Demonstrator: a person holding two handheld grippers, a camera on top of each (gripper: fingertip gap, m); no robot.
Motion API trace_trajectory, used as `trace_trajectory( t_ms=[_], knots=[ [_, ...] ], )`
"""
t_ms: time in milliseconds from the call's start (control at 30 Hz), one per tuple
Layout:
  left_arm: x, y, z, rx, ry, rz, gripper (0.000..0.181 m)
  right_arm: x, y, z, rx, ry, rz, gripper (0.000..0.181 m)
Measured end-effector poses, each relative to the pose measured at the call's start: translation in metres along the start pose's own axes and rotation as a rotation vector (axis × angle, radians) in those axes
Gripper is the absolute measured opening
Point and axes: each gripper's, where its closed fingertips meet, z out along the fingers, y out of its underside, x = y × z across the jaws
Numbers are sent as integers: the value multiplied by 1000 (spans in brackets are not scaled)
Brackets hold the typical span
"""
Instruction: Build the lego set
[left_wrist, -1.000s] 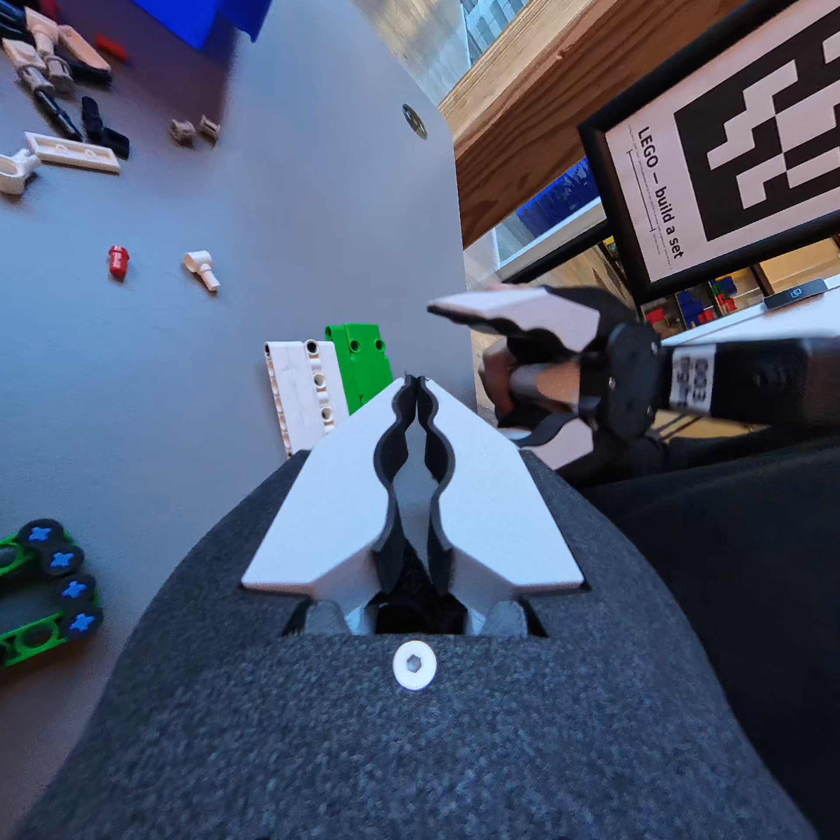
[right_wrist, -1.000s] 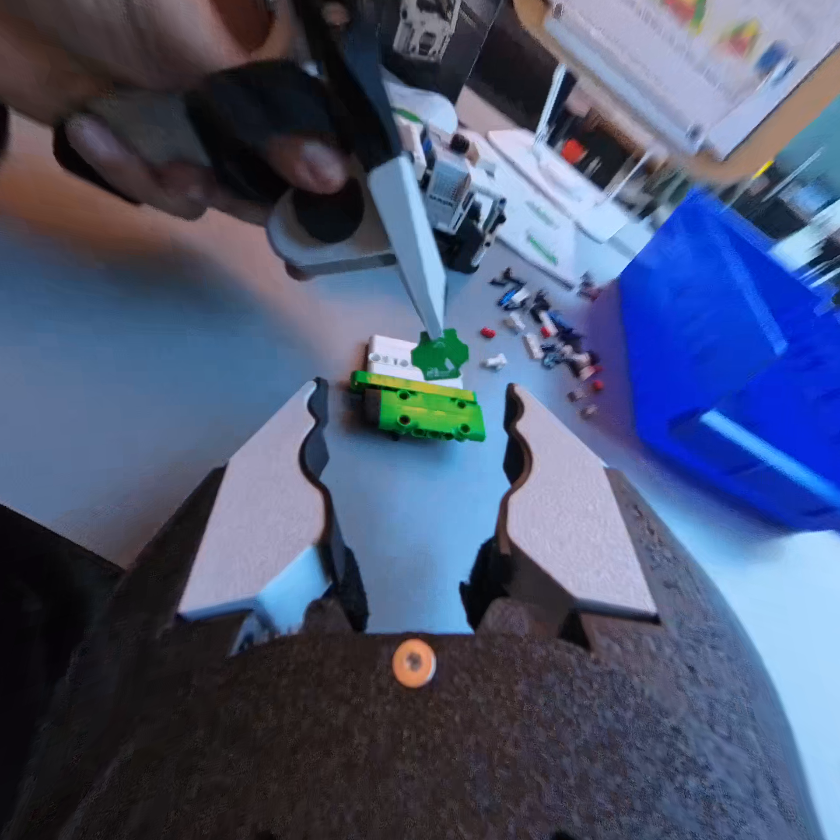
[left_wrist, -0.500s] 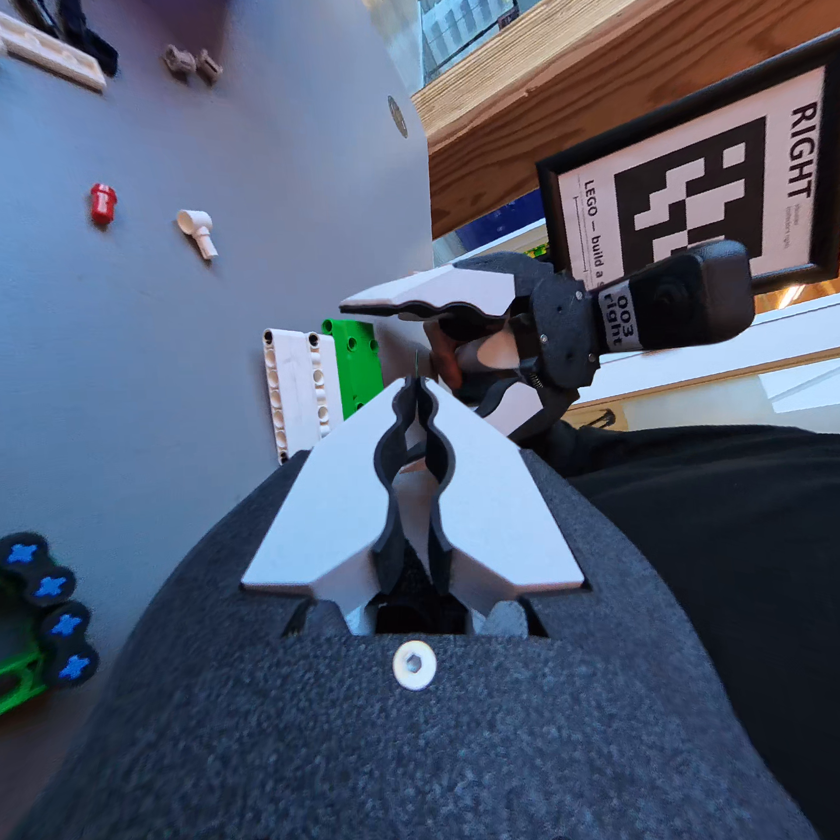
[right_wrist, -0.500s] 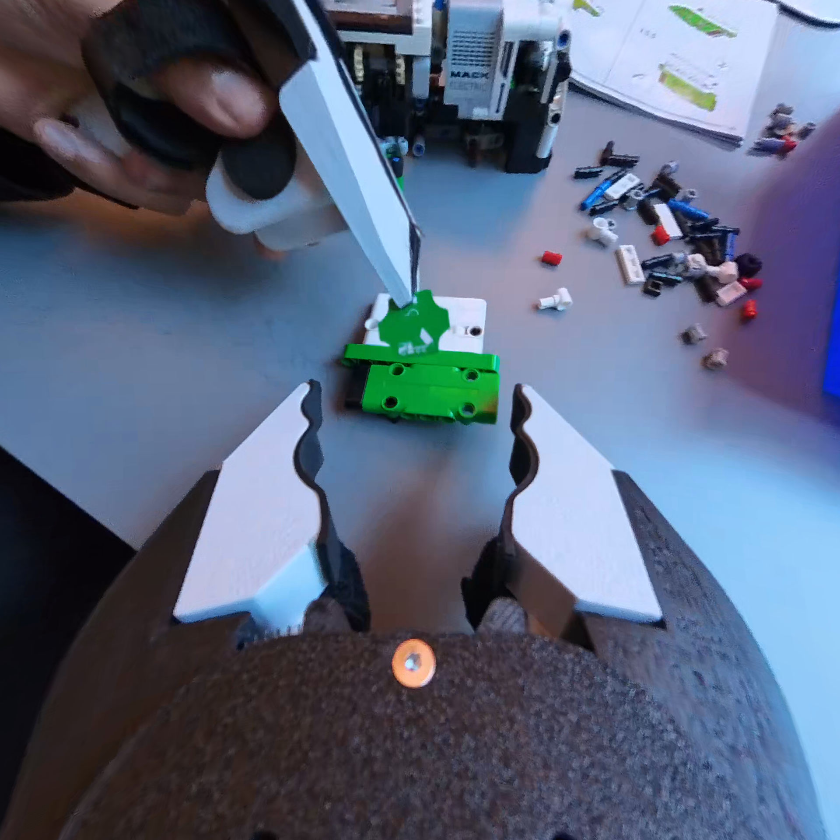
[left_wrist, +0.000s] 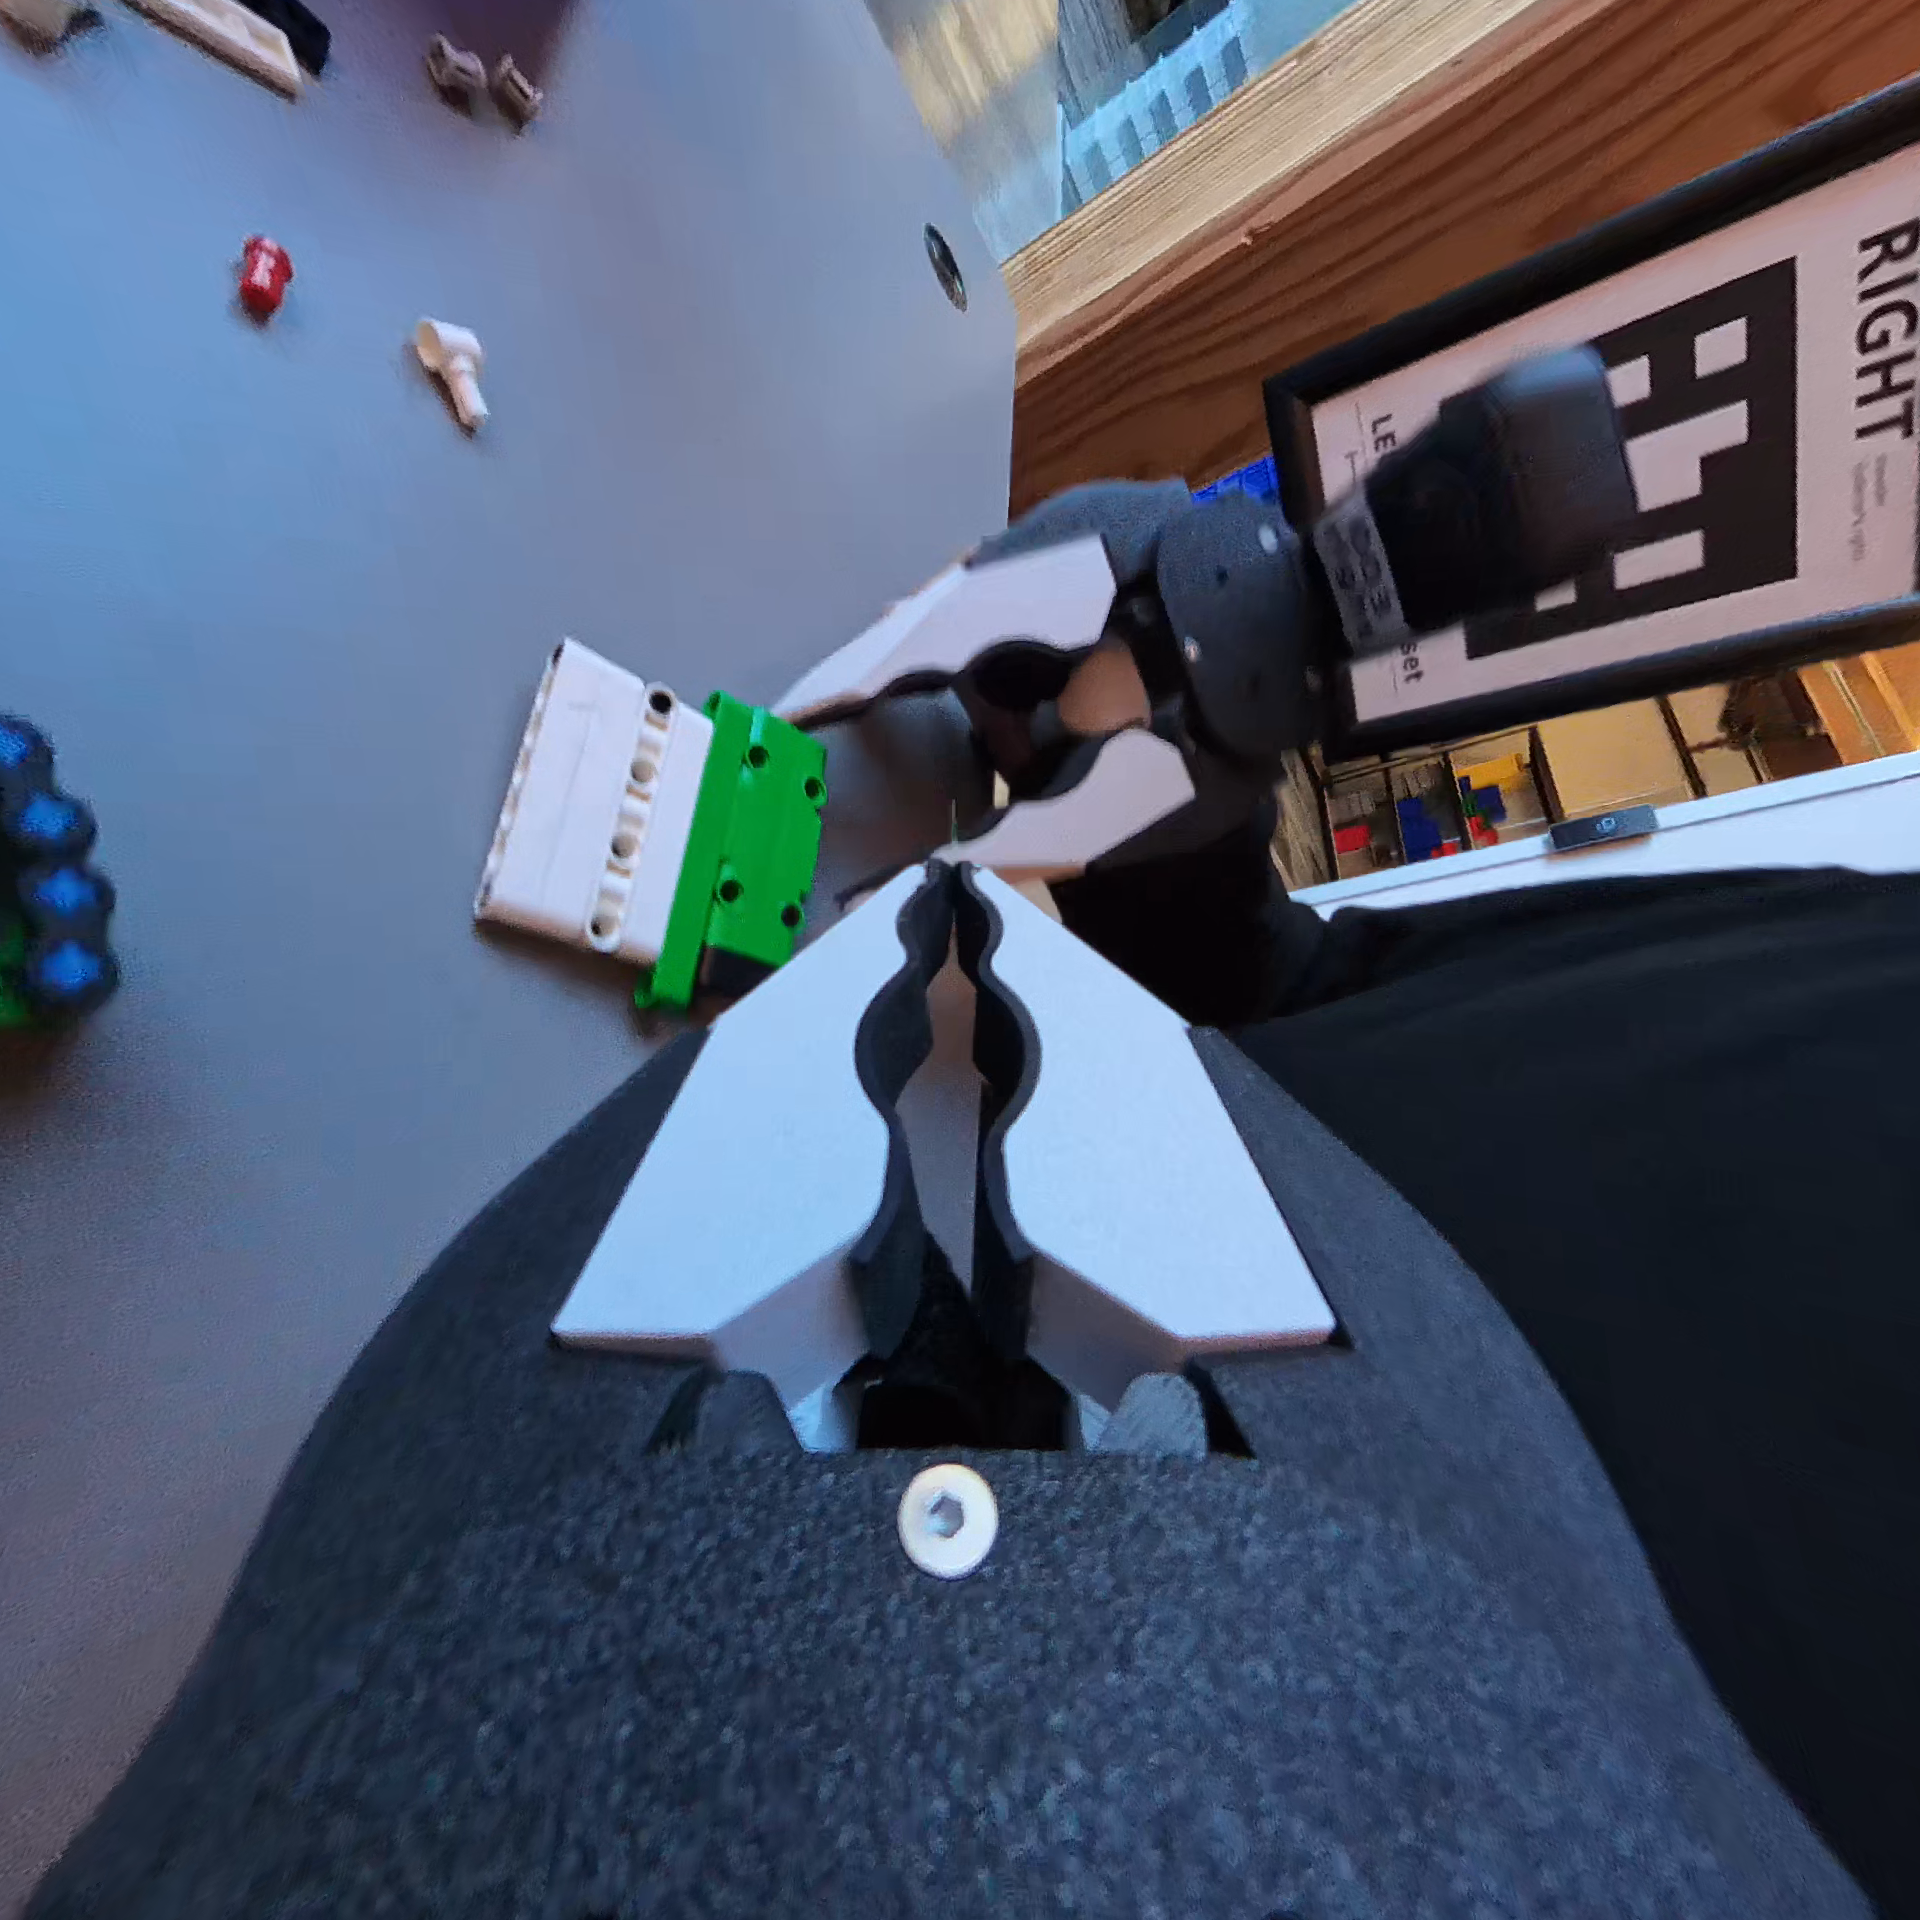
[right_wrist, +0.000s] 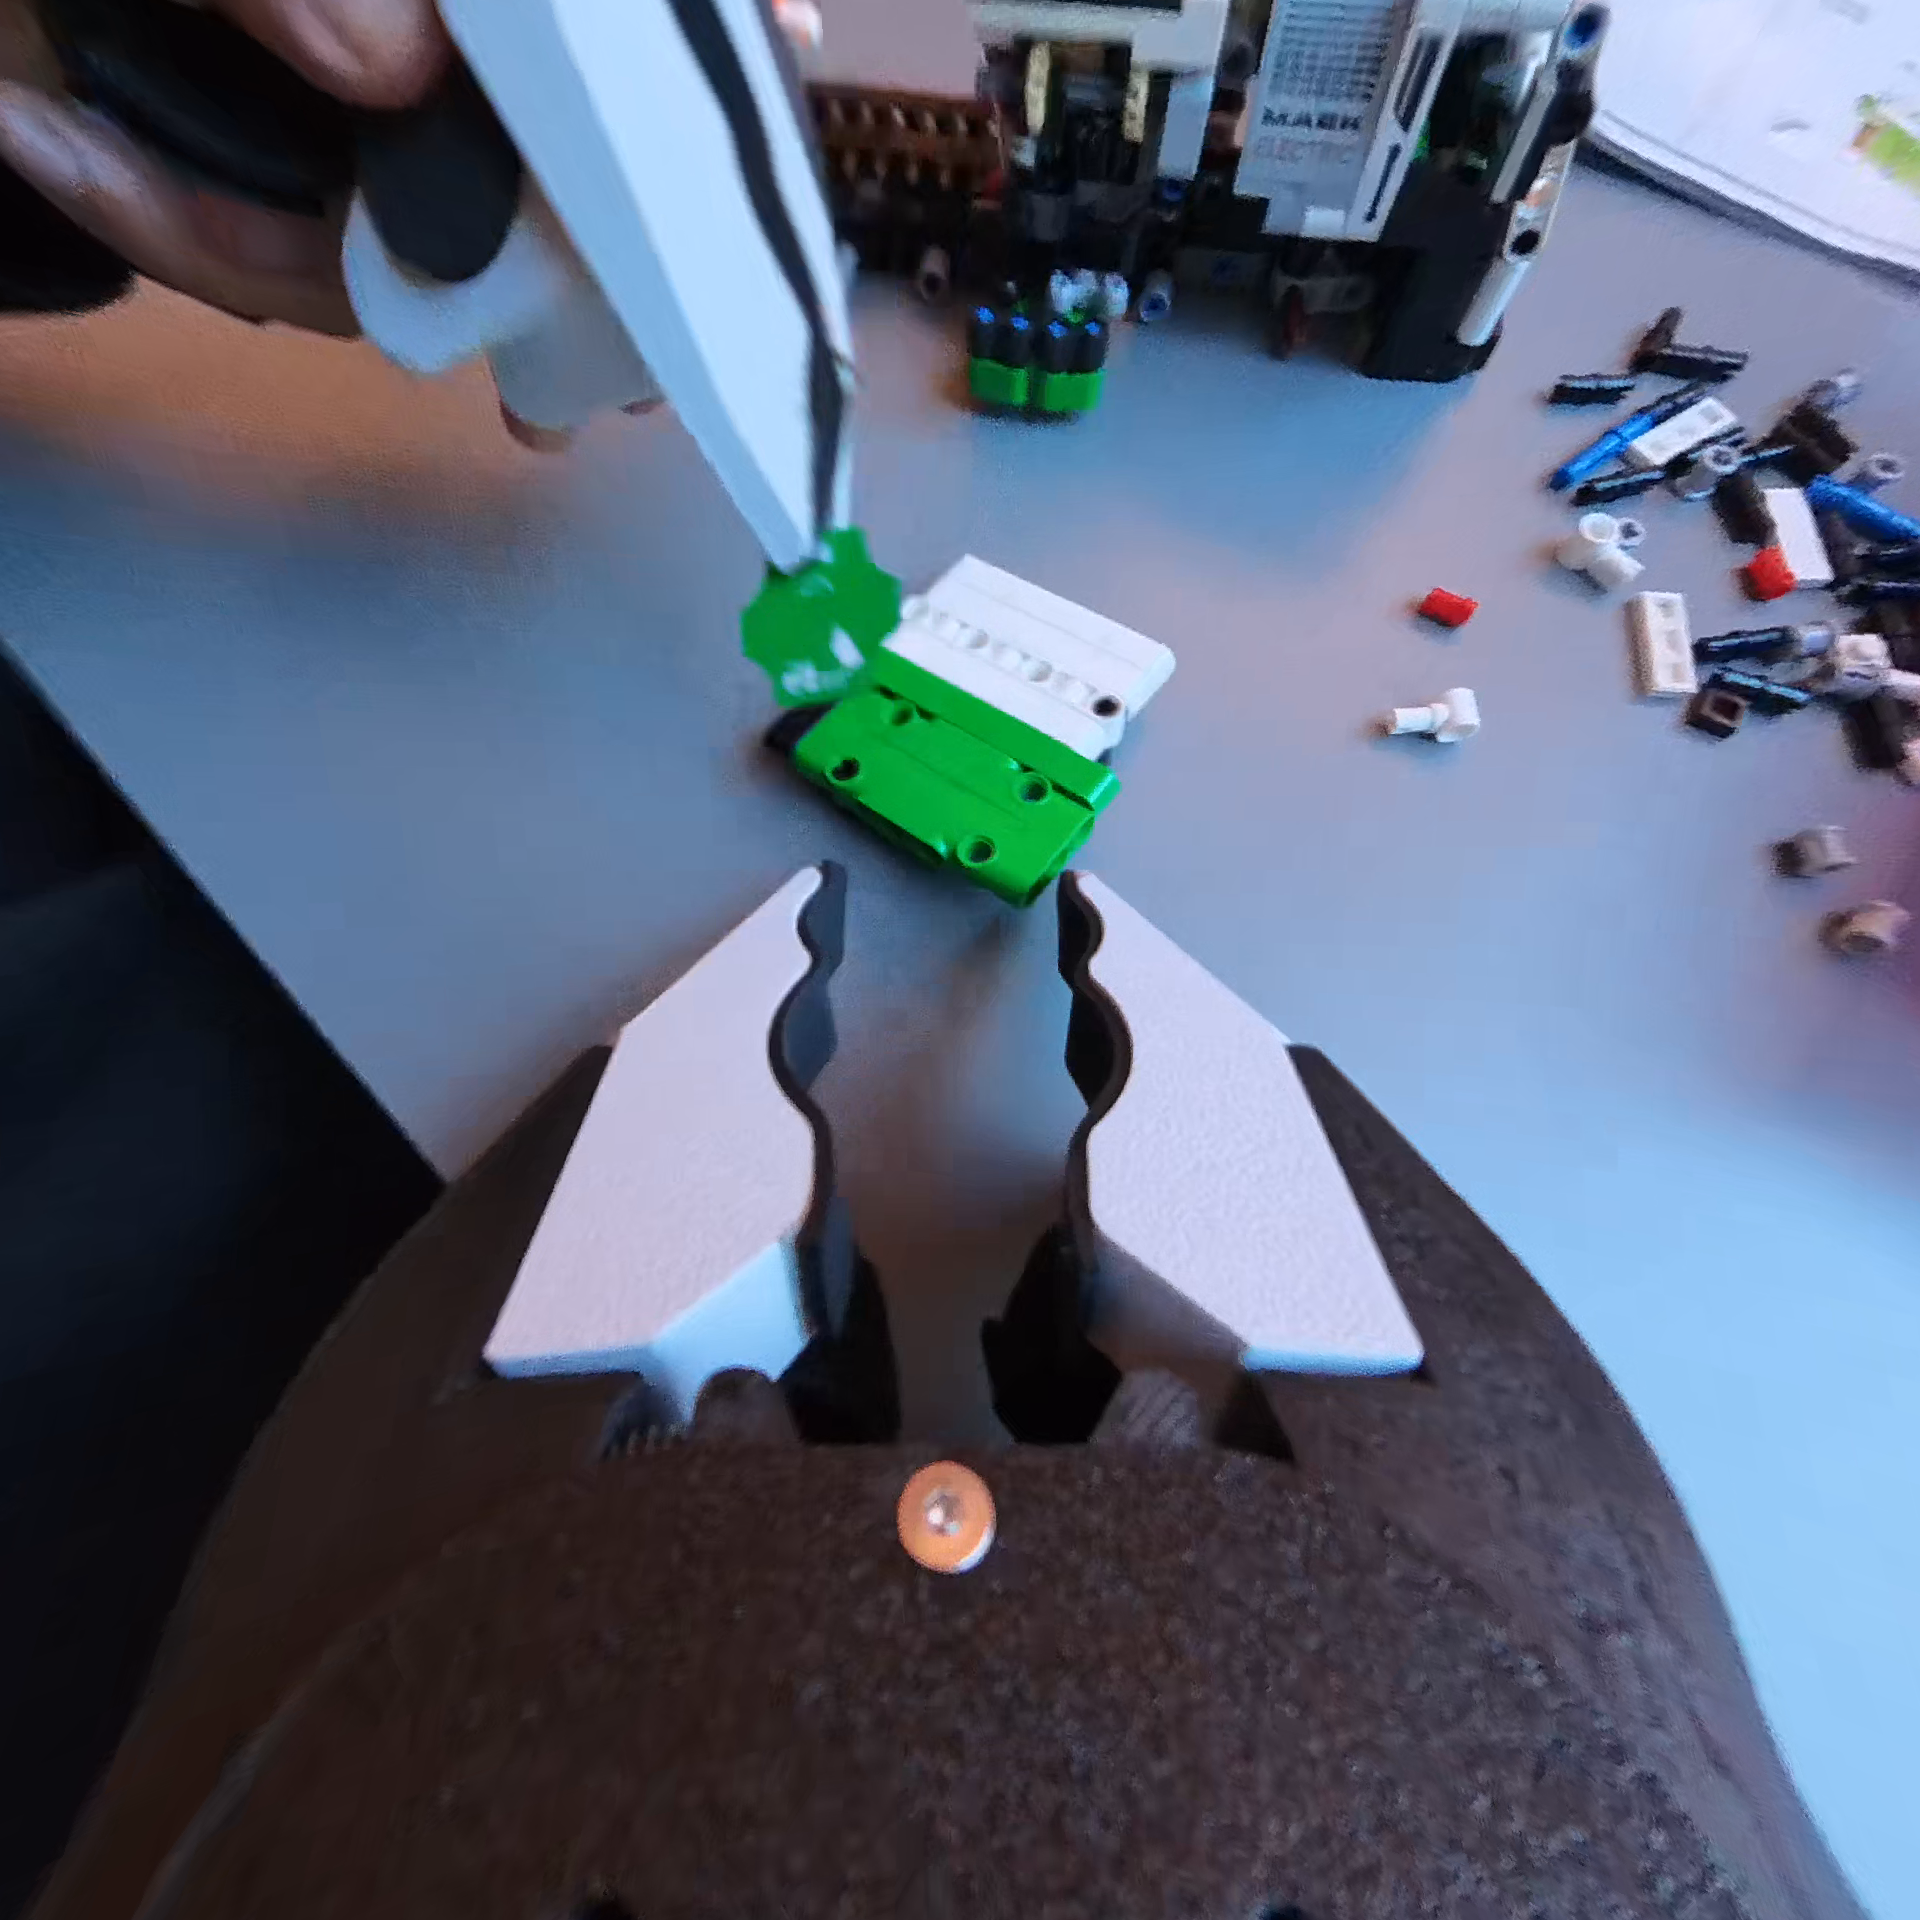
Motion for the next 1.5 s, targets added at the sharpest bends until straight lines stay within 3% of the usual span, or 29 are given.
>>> trace_trajectory(
  t_ms=[33,133,333,467,567,633,867,1033,1133,1300,1400,1500],
  knots=[
    [3,6,-6,-8,-3,3,0,-1,-3,-3,27,-41,19,42],
    [5,23,-21,-20,-58,45,0,9,-1,-3,-16,-94,-15,50],
    [10,44,-42,-14,-129,113,0,-26,-7,1,-77,-407,-21,52],
    [12,53,-56,-20,-151,141,0,-12,-11,5,-69,-295,-124,74],
    [11,56,-65,-33,-162,169,0,-14,-31,13,25,-306,-140,93],
    [12,57,-69,-49,-159,196,0,-15,-29,26,-5,-290,-140,102],
    [14,48,-69,-95,-65,178,0,-15,-23,47,-77,-186,-252,85],
    [7,44,-62,-217,-128,264,0,-21,-24,47,-66,-204,-279,73],
    [5,42,-57,-281,-183,335,0,-23,-29,46,-14,-148,-353,72],
    [2,45,-51,-415,-234,401,0,-50,-44,43,146,-35,-657,72],
    [-5,59,-49,-565,-257,406,0,-56,-51,43,210,-2,-705,72],
    [-1,60,-51,-617,-262,417,0,-58,-50,44,209,-39,-703,71]
  ],
)
